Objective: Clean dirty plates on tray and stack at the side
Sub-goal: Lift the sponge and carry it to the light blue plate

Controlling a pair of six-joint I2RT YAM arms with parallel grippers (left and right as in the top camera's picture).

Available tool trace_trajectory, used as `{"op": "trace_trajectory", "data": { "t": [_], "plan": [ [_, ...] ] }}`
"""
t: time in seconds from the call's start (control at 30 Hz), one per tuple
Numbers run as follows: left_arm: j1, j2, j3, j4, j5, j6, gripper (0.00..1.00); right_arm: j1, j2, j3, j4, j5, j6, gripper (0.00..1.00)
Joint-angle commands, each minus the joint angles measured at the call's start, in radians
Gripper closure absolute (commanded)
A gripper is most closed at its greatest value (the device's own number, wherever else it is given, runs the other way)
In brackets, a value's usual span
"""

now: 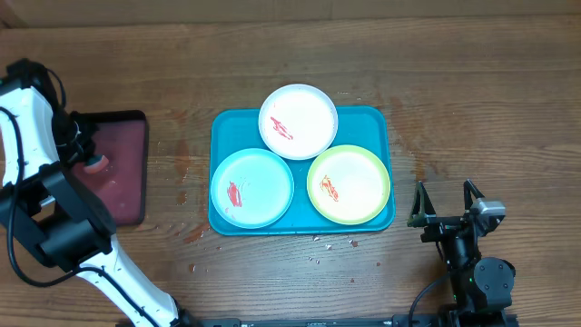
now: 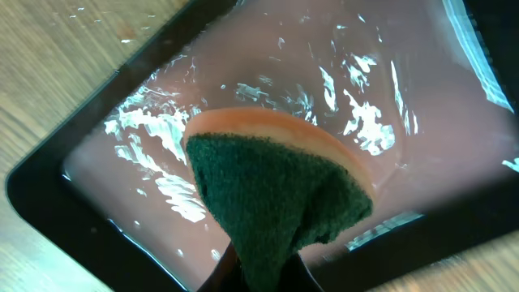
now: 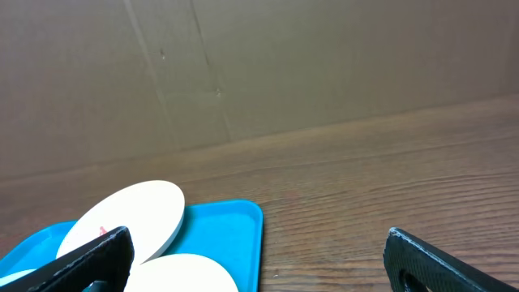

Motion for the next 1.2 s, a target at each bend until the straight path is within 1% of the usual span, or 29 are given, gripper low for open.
{"op": "trace_trajectory", "data": {
  "t": [0.0,0.1,0.2,0.27,0.33,0.4,0.47,0.63,0.73,0.83,0.87,0.93,1.03,1.1,1.17],
  "plan": [
    [-0.003,-0.044,0.041,-0.011,0.118,0.056,0.96,0.005,-0.007,-0.011,0.006,-0.004,-0.004,0.0],
    [-0.005,-0.038,-0.003,0.023,0.095,0.057,0.96,0.005,-0.007,-0.011,0.006,-0.004,-0.004,0.0],
    [-0.005,-0.037,-0.124,0.14,0.056,0.056,0.96,0.005,-0.007,-0.011,0.006,-0.004,-0.004,0.0],
    [-0.005,-0.037,-0.22,0.229,0.071,0.057,0.96,0.005,-0.007,-0.011,0.006,-0.004,-0.004,0.0],
    [-0.004,-0.037,-0.288,0.275,0.098,0.063,0.96,0.005,-0.007,-0.011,0.006,-0.004,-0.004,0.0],
    [0.0,-0.037,-0.288,0.269,0.104,0.105,0.96,0.005,-0.007,-0.011,0.006,-0.004,-0.004,0.0],
    [0.001,-0.049,-0.222,0.211,0.103,0.146,0.96,0.005,-0.007,-0.011,0.006,-0.004,-0.004,0.0],
    [-0.005,-0.113,0.003,0.015,0.103,0.154,0.96,0.005,-0.007,-0.011,0.006,-0.004,-0.004,0.0],
    [-0.014,-0.177,0.053,-0.014,0.085,0.15,0.95,0.005,-0.007,-0.011,0.006,-0.004,-0.004,0.0],
    [-0.018,-0.196,0.033,-0.003,-0.011,0.106,0.96,0.005,-0.007,-0.011,0.006,-0.004,-0.004,0.0],
    [-0.018,-0.185,-0.009,0.003,-0.047,0.054,0.96,0.005,-0.007,-0.011,0.006,-0.004,-0.004,0.0],
    [-0.018,-0.166,-0.097,0.035,-0.044,0.005,0.96,0.005,-0.007,-0.011,0.006,-0.004,-0.004,0.0],
    [-0.022,-0.127,-0.229,0.103,-0.018,-0.004,0.96,0.005,-0.007,-0.011,0.006,-0.004,-0.004,0.0],
    [-0.022,-0.1,-0.276,0.127,0.003,-0.003,0.96,0.005,-0.007,-0.011,0.006,-0.004,-0.004,0.0],
    [-0.02,-0.091,-0.276,0.113,0.025,0.002,0.96,0.005,-0.007,-0.011,0.006,-0.004,-0.004,0.0]
  ]
}}
